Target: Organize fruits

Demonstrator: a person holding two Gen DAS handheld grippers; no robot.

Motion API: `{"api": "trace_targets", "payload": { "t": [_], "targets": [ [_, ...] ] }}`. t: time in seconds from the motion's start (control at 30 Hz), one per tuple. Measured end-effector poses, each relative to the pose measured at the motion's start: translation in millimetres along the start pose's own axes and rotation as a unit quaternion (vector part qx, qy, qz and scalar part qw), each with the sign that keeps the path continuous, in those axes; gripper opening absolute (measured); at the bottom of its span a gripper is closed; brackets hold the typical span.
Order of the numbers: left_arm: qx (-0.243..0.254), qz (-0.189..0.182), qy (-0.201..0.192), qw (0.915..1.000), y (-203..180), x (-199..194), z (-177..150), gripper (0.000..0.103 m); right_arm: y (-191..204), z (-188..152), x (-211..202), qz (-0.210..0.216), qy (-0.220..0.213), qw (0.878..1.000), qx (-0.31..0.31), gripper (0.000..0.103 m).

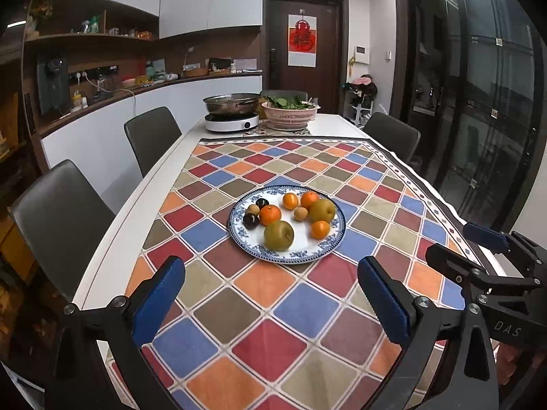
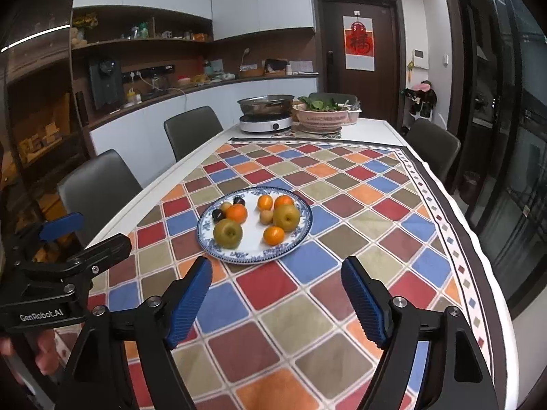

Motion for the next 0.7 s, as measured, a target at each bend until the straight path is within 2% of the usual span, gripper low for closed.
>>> {"api": "trace_targets", "payload": {
  "t": [0.4,0.7],
  "targets": [
    [0.005,0.012,-0.022,0.9997,-3.4,-41.2,-11.0,0.103,0.7,-13.2,-40.5,-0.015,-0.024,1.000,-0.008,0.079],
    [0.003,0.003,-0.025,0.9997,-8.3,-49.4,-16.0,0.103,1.6,-16.1,-53.7,-0.018,-0.032,0.999,-0.010,0.079]
  ]
}}
Point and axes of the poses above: each gripper's, at about its wrist camera, not at the fingertips, and x roughly the way its jaws point, y to its left, z to its top, the point moved 9 cm from there along x, roughly the way its jaws point, and after that the axes turned 4 degrees about x, right-handed, at the moved point
